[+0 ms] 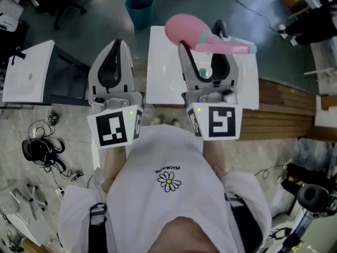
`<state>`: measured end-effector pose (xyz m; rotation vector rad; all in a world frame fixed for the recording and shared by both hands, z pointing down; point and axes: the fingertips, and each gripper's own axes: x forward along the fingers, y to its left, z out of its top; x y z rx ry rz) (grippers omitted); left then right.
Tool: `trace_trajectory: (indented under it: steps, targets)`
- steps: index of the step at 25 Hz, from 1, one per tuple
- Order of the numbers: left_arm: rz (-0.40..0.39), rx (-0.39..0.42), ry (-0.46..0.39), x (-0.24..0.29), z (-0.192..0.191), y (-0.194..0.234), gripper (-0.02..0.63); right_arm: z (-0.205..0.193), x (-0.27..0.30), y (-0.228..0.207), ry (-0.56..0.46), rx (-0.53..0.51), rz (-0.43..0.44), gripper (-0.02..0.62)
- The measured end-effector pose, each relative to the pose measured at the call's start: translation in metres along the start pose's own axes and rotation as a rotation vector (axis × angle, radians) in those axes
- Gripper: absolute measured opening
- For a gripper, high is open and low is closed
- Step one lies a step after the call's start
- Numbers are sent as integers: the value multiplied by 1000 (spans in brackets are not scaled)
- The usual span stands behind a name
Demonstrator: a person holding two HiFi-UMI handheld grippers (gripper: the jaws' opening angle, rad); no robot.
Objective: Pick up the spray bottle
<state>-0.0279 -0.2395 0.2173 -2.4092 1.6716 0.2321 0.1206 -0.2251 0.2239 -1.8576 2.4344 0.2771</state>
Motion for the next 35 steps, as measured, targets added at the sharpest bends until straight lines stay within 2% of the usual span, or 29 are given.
trace_trajectory:
  steps: [7,16,35]
  targets:
    - [-34,-8,-23,-3,10,-17,18,0,-25,-4,1,-4,-20,278]
    - [-61,-12,-32,4,11,-28,18,-1,-30,-14,5,-5,-44,279]
    - [-53,-23,-18,12,5,-27,18,-1,-22,-18,5,-20,-28,278]
